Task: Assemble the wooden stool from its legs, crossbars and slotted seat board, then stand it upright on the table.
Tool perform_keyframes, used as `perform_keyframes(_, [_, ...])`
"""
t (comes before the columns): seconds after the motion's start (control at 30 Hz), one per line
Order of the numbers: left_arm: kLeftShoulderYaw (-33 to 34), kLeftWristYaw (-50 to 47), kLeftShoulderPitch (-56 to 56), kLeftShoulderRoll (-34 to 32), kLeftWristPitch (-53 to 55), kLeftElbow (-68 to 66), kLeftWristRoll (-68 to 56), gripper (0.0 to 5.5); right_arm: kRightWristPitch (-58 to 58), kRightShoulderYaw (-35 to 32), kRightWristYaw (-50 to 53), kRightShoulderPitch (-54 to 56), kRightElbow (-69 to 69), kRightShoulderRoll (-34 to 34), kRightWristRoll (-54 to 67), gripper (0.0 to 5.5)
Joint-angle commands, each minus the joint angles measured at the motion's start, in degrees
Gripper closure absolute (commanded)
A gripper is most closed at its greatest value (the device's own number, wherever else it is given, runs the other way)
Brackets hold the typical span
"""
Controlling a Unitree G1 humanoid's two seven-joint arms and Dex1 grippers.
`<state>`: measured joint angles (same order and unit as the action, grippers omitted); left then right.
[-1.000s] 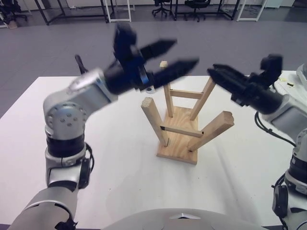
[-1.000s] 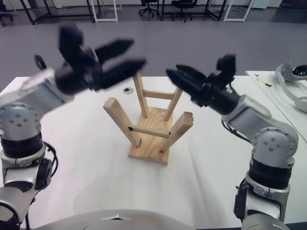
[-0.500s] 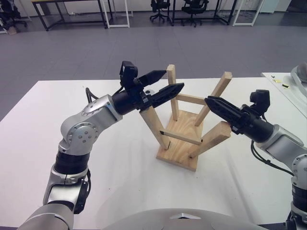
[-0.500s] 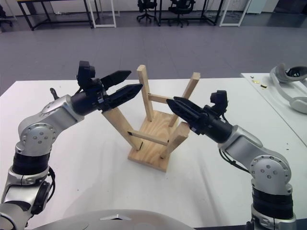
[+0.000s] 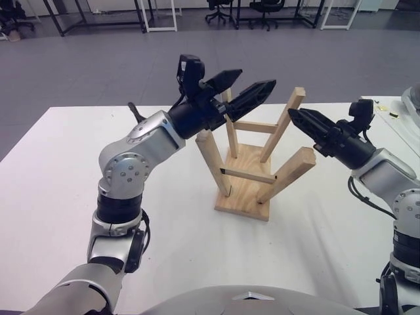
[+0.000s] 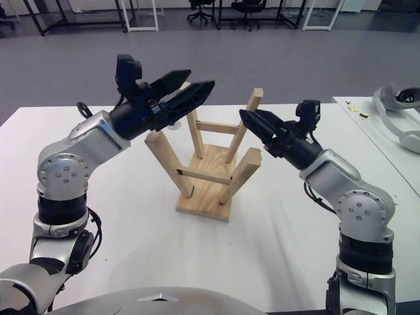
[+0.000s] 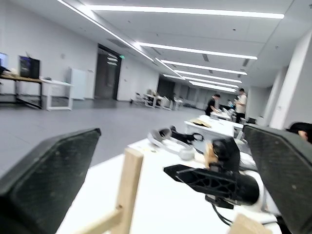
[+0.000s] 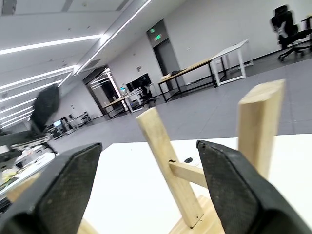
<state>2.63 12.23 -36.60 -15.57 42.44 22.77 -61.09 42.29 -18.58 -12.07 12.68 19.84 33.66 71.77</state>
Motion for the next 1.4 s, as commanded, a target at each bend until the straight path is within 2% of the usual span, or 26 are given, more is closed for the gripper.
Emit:
perform_keyframes(0.03, [15.4,-10.8,3.6,-4.5,-5.5,4.6,4.4,0.12,-3.9,-3.4,6.7,-7.8,3.6,-4.8,-5.4,1.87])
perform_keyframes(0.1, [20.6,-13.8,14.5,-8.2,-3.5,10.5,7.4,0.12,-7.2,-5.9,15.0,-14.3,8.6,-10.8,-8.1,1.87])
perform_keyframes(0.13, [20.1,-14.8,21.7,-9.5,-1.2,14.1,9.3,0.12,-9.1,-5.3,17.6,-19.1,13.0,-13.1,-12.8,1.87])
perform_keyframes(0.17, [17.3,-16.6,27.5,-9.4,0.6,17.8,11.3,0.12,-10.2,-3.8,21.6,-22.3,17.0,-15.1,-18.3,1.87])
perform_keyframes(0.23, [7.4,-19.8,33.7,-7.5,2.9,23.1,15.8,0.12,-10.8,1.1,27.5,-25.8,24.8,-15.4,-30.5,1.87])
perform_keyframes(0.3, [-2.6,-22.4,34.4,-4.9,4.4,24.5,20.7,0.12,-9.9,8.0,30.3,-26.6,31.6,-13.7,-41.4,1.87])
perform_keyframes(0.4, [-15.3,-19.3,28.0,-2.2,2.8,17.5,28.6,0.12,-8.2,26.0,24.5,-21.7,37.8,-7.3,-53.0,1.87])
perform_keyframes(0.47, [-17.9,-17.3,25.5,0.2,2.0,15.3,30.1,0.12,-7.6,31.8,21.5,-19.2,37.1,-6.3,-56.3,1.87])
perform_keyframes(0.57, [-15.6,-15.2,26.5,-0.6,1.5,15.2,31.9,0.12,-8.0,34.9,20.4,-18.0,35.3,-5.9,-61.6,1.87])
perform_keyframes(0.63, [-14.2,-14.6,26.7,-0.5,0.9,14.6,33.0,0.12,-8.5,34.1,19.5,-18.6,33.6,-6.3,-63.6,1.87])
perform_keyframes(0.83, [-12.3,-12.1,27.8,0.3,0.1,13.4,35.6,0.12,-11.8,24.4,13.9,-14.1,25.4,-7.1,-63.6,1.87])
perform_keyframes(0.9, [-11.2,-11.3,27.9,-0.1,-0.3,12.9,36.5,0.12,-12.4,21.3,11.6,-7.2,22.3,-7.9,-61.8,1.87])
perform_keyframes(1.03, [-9.9,-10.1,27.0,0.3,-1.4,11.7,37.8,0.12,-8.2,13.2,7.5,16.0,15.2,-7.2,-54.9,1.87])
perform_keyframes(1.1, [-9.4,-10.3,26.6,1.0,-2.2,11.3,38.7,0.12,-5.4,5.3,5.6,29.7,5.6,-1.1,-51.5,1.87])
perform_keyframes(1.17, [-8.5,-10.8,27.2,1.5,-3.3,11.1,39.5,0.12,-7.0,0.0,0.8,41.3,-9.6,10.1,-52.0,1.87])
perform_keyframes(1.2, [-8.0,-11.2,27.5,1.8,-4.0,10.9,40.0,0.12,-11.5,0.5,-2.2,45.3,-19.3,17.0,-55.7,1.87])
perform_keyframes(1.27, [-7.2,-11.8,28.2,2.7,-5.3,10.8,41.0,0.12,-22.8,5.8,-8.1,50.7,-38.7,28.6,-64.9,1.87])
perform_keyframes(1.4, [-7.8,-12.7,28.3,5.1,-7.5,9.6,42.3,0.12,-32.7,8.7,-10.2,54.6,-66.1,36.5,-71.7,1.87])
